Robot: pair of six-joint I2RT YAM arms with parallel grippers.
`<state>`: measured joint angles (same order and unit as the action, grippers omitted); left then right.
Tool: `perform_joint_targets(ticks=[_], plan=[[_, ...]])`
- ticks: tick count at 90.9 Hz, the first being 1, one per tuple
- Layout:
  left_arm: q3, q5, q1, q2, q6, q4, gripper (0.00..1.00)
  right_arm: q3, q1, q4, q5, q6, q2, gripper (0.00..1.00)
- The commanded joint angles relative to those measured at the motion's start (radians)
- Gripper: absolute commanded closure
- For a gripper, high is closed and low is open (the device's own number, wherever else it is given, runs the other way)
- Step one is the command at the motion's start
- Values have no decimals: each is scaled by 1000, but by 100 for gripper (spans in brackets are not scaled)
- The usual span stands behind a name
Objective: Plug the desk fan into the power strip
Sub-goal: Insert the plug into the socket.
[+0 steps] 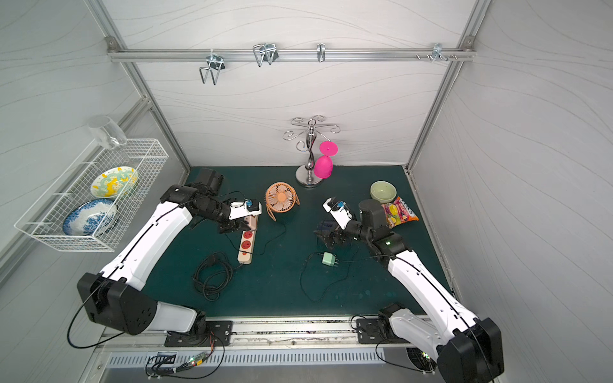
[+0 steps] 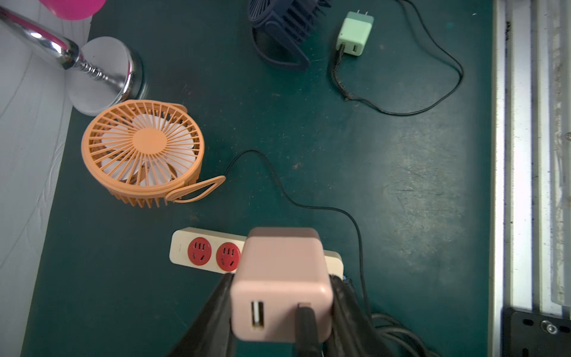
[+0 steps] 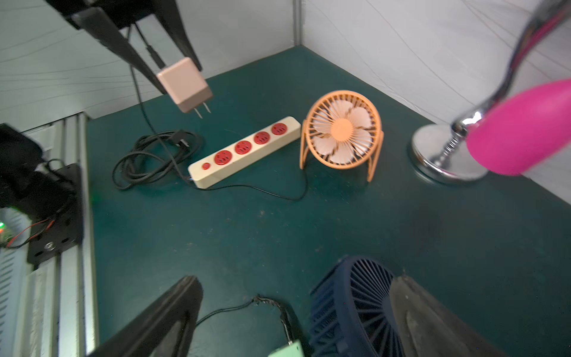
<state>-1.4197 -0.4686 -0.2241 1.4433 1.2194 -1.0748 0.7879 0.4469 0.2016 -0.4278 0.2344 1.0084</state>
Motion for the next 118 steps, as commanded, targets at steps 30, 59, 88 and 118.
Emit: perform_joint_targets(ticks=[30,59,88,118], plan=[[-161,23,91,223,182,37,100,-97,-18,31,68,-105,-65,1],[-539,12,131,546,325,-177,100,-75,-20,66,104,-159,-20,1],[-595,44,135,668,433,-287,100,-53,-20,104,88,-167,7,1],[-549,69,134,692,391,-186,100,-58,-20,92,80,-167,8,1]])
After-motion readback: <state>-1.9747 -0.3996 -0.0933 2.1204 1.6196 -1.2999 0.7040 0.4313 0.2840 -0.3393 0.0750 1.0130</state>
